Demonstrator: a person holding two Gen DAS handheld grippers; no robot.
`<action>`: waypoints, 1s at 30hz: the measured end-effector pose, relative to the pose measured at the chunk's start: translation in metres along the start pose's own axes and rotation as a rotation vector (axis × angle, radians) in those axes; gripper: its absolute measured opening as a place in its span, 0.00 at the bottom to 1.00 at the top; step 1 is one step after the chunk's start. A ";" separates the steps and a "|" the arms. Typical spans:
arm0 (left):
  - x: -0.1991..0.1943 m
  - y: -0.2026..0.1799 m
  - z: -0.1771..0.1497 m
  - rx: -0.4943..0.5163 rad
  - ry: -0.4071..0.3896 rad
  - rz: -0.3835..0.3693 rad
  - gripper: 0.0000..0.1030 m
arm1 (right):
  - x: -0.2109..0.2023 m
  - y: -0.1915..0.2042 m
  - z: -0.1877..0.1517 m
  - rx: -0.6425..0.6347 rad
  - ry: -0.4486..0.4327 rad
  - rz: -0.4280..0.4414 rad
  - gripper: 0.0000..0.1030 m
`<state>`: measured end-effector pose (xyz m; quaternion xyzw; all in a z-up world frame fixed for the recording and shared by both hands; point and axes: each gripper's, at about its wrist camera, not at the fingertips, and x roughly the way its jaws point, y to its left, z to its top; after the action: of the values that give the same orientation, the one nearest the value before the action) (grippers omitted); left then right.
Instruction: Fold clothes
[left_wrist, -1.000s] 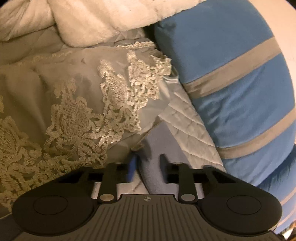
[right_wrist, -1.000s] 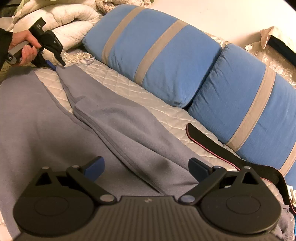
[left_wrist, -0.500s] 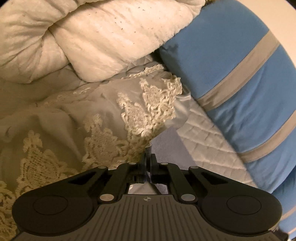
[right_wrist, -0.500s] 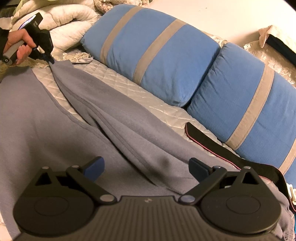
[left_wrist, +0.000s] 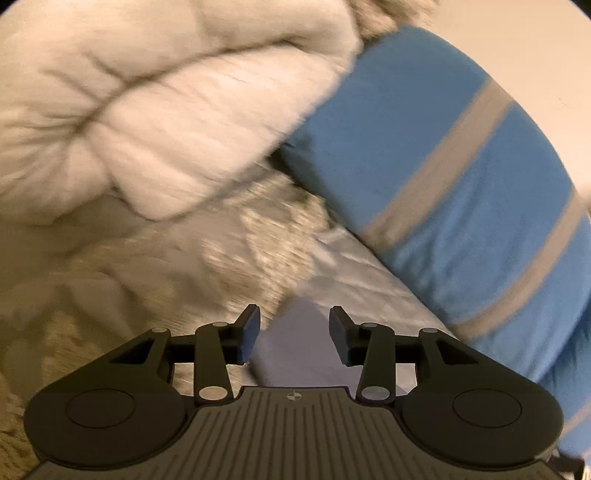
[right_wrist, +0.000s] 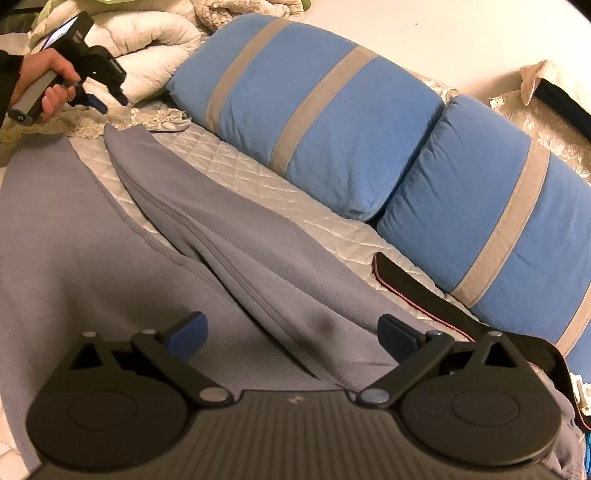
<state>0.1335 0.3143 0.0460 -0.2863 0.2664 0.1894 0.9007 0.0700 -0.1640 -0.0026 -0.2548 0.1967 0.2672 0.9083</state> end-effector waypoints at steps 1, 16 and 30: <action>0.003 -0.009 -0.002 0.026 0.017 -0.019 0.39 | 0.000 0.000 0.001 -0.001 0.001 -0.003 0.99; -0.001 -0.188 -0.111 0.743 0.167 -0.357 0.43 | -0.005 -0.014 0.007 0.079 0.009 0.005 1.00; 0.050 -0.252 -0.171 0.986 0.308 -0.450 0.49 | -0.007 -0.036 0.003 0.149 0.012 0.027 1.00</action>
<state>0.2336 0.0250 0.0026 0.0943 0.3840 -0.1984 0.8968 0.0863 -0.1910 0.0158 -0.1853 0.2248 0.2623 0.9200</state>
